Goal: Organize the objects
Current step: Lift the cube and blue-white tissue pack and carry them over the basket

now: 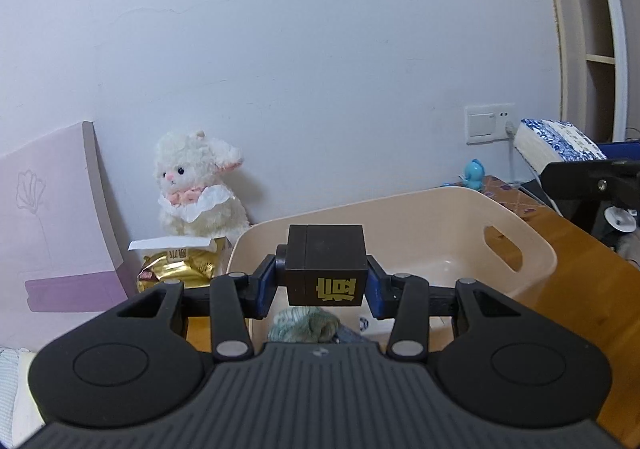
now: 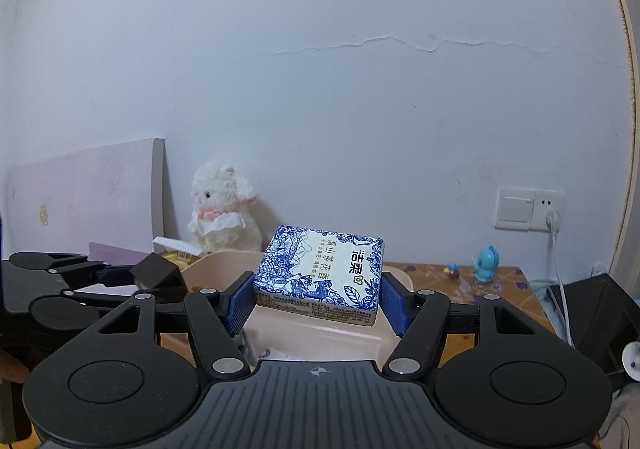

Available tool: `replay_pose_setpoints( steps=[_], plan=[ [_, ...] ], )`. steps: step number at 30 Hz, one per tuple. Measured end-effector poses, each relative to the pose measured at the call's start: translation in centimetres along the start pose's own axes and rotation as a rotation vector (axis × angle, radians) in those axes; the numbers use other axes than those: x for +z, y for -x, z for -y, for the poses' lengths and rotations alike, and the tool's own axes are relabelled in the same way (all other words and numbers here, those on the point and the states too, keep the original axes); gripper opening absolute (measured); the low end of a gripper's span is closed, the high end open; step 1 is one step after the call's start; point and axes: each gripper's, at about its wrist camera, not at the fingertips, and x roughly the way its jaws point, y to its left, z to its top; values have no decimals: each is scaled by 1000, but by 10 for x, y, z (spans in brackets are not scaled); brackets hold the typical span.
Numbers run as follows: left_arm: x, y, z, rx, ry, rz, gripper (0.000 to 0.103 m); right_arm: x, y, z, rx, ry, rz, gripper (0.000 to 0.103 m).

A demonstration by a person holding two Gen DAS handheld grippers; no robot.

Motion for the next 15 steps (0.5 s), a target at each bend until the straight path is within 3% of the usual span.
replay_pose_setpoints(
  steps=[6, 15],
  plan=[
    [7, -39, 6, 40, 2, -79, 47, 5, -35, -1, -16, 0, -34, 63],
    [-3, -89, 17, 95, 28, -225, 47, -12, -93, 7, -71, 18, -163, 63]
  ],
)
